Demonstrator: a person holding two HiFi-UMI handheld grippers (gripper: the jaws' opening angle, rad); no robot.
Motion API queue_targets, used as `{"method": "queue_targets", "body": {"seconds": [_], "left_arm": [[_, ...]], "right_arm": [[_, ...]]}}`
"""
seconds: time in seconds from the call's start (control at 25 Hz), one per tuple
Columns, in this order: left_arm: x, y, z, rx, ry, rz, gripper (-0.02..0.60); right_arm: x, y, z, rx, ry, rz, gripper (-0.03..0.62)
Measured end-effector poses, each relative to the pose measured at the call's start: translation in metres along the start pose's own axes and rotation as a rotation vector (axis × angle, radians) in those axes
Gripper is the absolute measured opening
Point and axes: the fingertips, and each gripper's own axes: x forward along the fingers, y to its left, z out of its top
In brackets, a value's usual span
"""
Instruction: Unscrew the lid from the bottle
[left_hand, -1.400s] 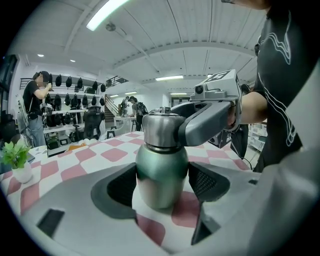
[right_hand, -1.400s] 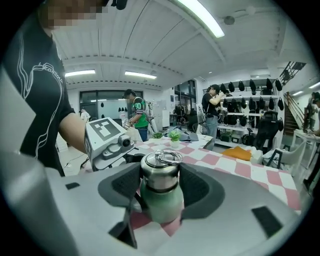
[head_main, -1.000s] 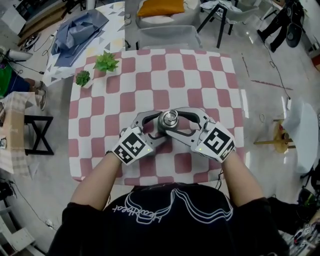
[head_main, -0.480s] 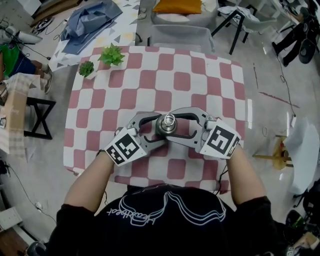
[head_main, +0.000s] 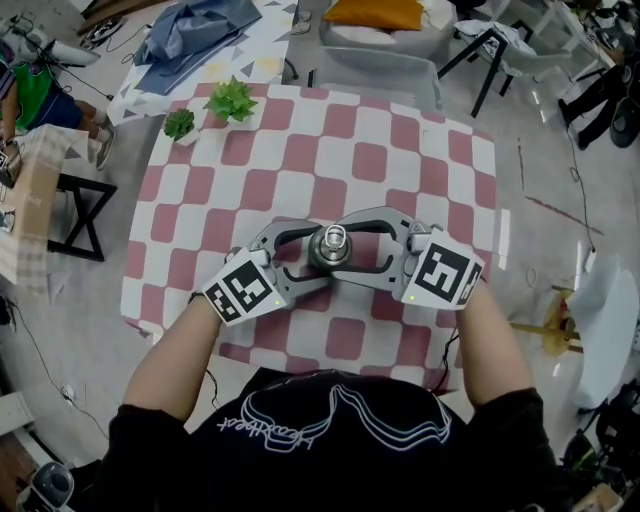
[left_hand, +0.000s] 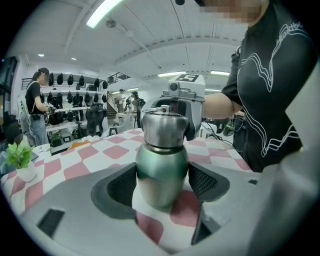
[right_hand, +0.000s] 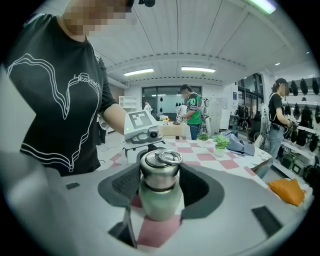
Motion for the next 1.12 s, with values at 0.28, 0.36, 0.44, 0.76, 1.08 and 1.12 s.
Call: {"method": "queue_targets", "body": {"seconds": [0.28, 0.36, 0.44, 0.76, 1.08, 1.12], "left_arm": [[0.0, 0.001, -0.001, -0.008, -0.014, 0.011, 0.33], [-0.001, 0.002, -0.002, -0.011, -0.009, 0.02, 0.33], [0.0, 0.002, -0.002, -0.022, -0.006, 0.036, 0.33], [-0.001, 0.0, -0.004, -0.082, 0.016, 0.155, 0.33], [-0.002, -0.001, -0.005, -0.148, 0.028, 0.269, 0.328], [-0.003, -0.001, -0.005, -0.151, 0.029, 0.274, 0.33]], "right_arm": [[-0.005, -0.006, 0.0, 0.116, -0.057, -0.175, 0.331], [-0.007, -0.007, 0.002, 0.149, -0.082, -0.248, 0.341], [-0.009, -0.007, 0.005, 0.176, -0.096, -0.327, 0.344], [-0.01, -0.009, 0.007, 0.289, -0.119, -0.59, 0.318], [-0.002, -0.004, 0.005, 0.308, -0.111, -0.692, 0.276], [-0.001, -0.003, 0.004, 0.305, -0.11, -0.699, 0.268]]}}
